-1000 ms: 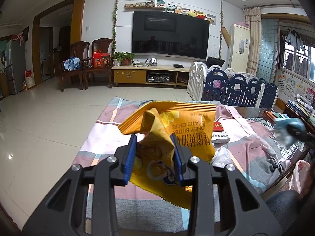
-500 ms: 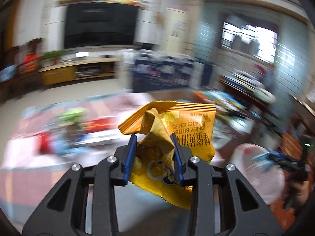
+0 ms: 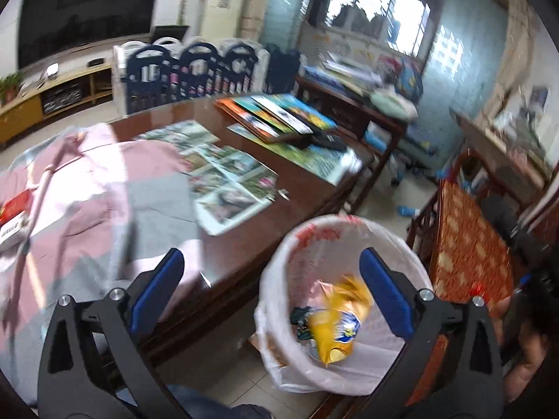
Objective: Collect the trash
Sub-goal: 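Carry both items to the white bin and open both tools over it, then bring both tools back over the table toward the remaining trash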
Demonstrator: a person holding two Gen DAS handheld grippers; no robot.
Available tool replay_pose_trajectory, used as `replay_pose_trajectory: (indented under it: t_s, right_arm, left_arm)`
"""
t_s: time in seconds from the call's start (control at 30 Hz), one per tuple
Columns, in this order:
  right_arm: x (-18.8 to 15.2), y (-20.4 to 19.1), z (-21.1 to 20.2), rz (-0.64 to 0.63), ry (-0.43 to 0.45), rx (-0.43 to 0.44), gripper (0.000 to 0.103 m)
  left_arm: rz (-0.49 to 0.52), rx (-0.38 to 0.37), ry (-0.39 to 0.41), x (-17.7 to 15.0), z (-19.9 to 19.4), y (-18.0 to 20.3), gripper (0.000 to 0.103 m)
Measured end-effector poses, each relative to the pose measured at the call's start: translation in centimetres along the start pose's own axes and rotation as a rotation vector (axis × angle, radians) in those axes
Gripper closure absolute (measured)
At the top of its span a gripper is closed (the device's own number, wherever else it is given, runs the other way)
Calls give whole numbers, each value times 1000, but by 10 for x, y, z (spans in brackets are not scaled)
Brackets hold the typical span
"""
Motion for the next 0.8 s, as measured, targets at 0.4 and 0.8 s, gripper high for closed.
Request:
replay_pose_trajectory:
  t_s: [0.4,0.8]
  right_arm:
    - [-41,-237,53,-148,-130,408,15]
    - [-82,-380,64,-296,-168,578,10]
  left_arm:
    - [-109,584,271,-31,-205,-230,3]
    - [-221,760,309,-93,-274,-307,3]
Point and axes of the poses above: each gripper's, at about its wrist camera, not at the fingertips, and z roughly the way its jaws point, y to its right, x to its top, the point moved 3 cm from there along z, roughly the way its jaws point, and after that the axes turned 4 degrees about y, right-handed, at the moved point
